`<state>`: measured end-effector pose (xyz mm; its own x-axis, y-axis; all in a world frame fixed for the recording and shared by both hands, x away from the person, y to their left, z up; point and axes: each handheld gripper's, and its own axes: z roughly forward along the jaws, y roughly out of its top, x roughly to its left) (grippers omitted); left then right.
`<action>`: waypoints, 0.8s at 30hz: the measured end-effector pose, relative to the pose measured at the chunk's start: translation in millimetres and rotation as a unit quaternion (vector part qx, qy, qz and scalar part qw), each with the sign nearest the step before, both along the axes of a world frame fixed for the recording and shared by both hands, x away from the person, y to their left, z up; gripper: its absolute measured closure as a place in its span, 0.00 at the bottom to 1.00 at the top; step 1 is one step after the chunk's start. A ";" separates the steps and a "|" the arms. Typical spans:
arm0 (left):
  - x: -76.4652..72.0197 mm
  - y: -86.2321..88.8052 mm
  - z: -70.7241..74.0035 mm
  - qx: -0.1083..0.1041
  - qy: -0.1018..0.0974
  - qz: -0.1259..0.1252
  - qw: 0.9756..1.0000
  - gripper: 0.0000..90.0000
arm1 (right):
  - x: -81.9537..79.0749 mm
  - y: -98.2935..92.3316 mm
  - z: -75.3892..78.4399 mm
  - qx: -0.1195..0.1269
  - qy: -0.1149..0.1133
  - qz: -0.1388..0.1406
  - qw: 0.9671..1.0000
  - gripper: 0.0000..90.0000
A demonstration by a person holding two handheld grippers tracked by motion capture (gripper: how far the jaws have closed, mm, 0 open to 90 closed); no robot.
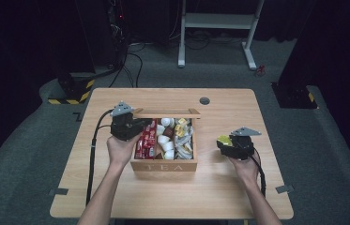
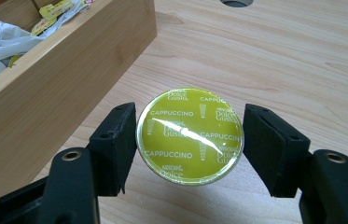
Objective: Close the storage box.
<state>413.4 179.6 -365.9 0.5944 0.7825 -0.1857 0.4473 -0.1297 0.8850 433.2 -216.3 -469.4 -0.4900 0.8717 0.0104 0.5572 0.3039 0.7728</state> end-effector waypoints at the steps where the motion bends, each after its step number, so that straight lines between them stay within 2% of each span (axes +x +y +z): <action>1: 0.0 0.0 0.0 0.000 0.000 0.000 1.000 1.00 | -0.3 1.6 -0.3 0.001 0.002 -0.002 1.000 0.41; 12: -0.8 0.2 -1.1 0.002 -0.003 -0.002 1.000 1.00 | 4.2 12.7 -8.5 -0.006 0.008 0.012 1.000 0.41; 24: -1.1 0.5 -1.5 0.002 -0.002 -0.004 1.000 1.00 | 7.2 16.3 -12.0 -0.001 0.011 0.023 1.000 0.41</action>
<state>412.3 180.2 -367.4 0.6016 0.7782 -0.1802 0.4424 -0.1367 0.8863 440.4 -200.0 -481.4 -0.5285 0.8487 0.0203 0.5598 0.3305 0.7598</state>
